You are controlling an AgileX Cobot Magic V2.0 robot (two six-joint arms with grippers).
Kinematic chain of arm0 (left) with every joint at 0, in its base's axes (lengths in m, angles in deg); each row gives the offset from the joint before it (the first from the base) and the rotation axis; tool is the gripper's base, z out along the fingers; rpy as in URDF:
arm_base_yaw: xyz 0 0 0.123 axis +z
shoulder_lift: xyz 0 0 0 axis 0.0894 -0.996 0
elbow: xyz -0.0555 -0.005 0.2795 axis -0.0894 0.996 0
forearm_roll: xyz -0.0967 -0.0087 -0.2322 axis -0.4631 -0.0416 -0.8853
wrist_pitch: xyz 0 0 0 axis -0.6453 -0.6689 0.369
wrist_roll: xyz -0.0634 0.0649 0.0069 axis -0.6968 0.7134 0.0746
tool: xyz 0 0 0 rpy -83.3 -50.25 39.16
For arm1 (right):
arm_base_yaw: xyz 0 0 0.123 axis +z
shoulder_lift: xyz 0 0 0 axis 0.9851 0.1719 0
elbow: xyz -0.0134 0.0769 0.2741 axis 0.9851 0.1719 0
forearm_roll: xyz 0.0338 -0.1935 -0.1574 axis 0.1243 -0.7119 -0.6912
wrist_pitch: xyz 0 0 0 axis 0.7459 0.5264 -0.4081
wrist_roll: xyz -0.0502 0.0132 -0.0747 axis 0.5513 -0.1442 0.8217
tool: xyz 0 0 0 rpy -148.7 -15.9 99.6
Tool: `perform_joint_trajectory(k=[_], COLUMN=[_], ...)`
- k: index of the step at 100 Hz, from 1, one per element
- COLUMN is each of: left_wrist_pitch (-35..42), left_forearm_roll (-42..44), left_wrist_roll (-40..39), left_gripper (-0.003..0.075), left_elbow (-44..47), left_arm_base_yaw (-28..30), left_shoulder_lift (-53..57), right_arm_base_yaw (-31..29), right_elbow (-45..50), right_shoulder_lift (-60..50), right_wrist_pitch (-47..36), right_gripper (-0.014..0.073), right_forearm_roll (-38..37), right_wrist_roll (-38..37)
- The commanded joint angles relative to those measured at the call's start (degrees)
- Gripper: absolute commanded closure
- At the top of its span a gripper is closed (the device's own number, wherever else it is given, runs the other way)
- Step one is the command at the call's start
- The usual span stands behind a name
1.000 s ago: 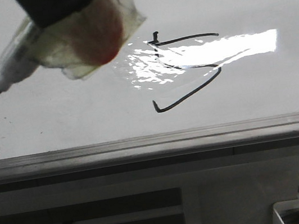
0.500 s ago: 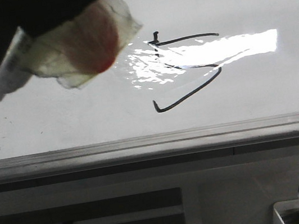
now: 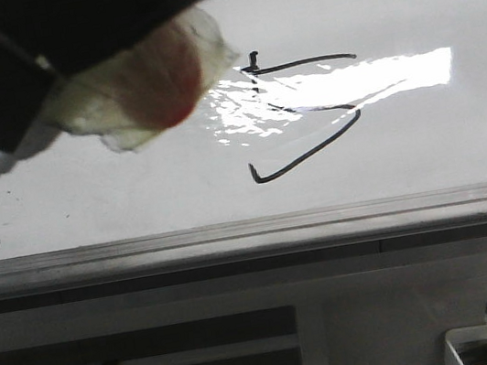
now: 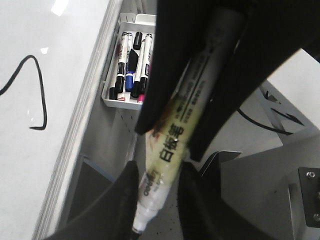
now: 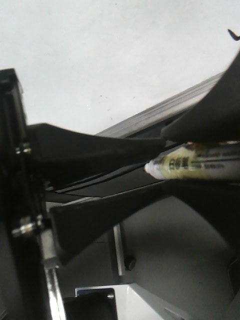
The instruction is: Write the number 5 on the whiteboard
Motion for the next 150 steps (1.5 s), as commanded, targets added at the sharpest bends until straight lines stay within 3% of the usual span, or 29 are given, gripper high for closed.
perform_joint_trajectory(k=[1,8,19,84,94,103,120,127,150], left_wrist_pitch=[1.6,1.6,1.9,3.8,3.8,3.8,3.8,3.8,4.0], left_forearm_roll=[-1.0,-0.2,0.1,0.0,-0.1,-0.3,-0.3,-0.3,-0.3], left_wrist_roll=[-0.2,-0.2,-0.2,-0.2,-0.2,-0.2,-0.2,-0.2,-0.2], left_gripper=[0.0413,0.0364,0.0383,0.0737,0.0741,0.0741,0.0741,0.0741,0.0741], left_elbow=[-1.8,-1.8,-1.8,-1.8,-1.8,-1.8,-1.8,-1.8,-1.7], left_arm_base_yaw=[-0.4,-0.4,-0.4,-0.4,-0.4,-0.4,-0.4,-0.4,-0.4], left_shoulder_lift=[0.2,0.2,0.2,-0.9,-0.9,-0.9,-0.9,-0.9,-1.1], right_arm_base_yaw=[0.1,0.1,0.1,0.1,0.1,0.1,0.1,0.1,0.1], right_elbow=[-1.8,-1.8,-1.8,-1.8,-1.8,-1.8,-1.8,-1.8,-2.9], right_shoulder_lift=[-0.8,-0.8,-0.8,-0.8,-0.8,-0.8,-0.8,-0.8,-2.8], right_wrist_pitch=[-5.6,-5.6,-5.8,-5.8,-5.5,-4.9,-4.0,-3.6,-1.5], right_gripper=[0.0662,0.0662,0.0662,0.0662,0.0652,0.0575,0.0264,0.0179,0.0151], right_forearm_roll=[-1.2,-1.2,-1.2,-1.2,-1.2,-1.2,-1.2,-1.2,-4.7], right_wrist_roll=[0.5,0.5,0.5,0.5,0.5,0.5,0.5,0.5,0.5])
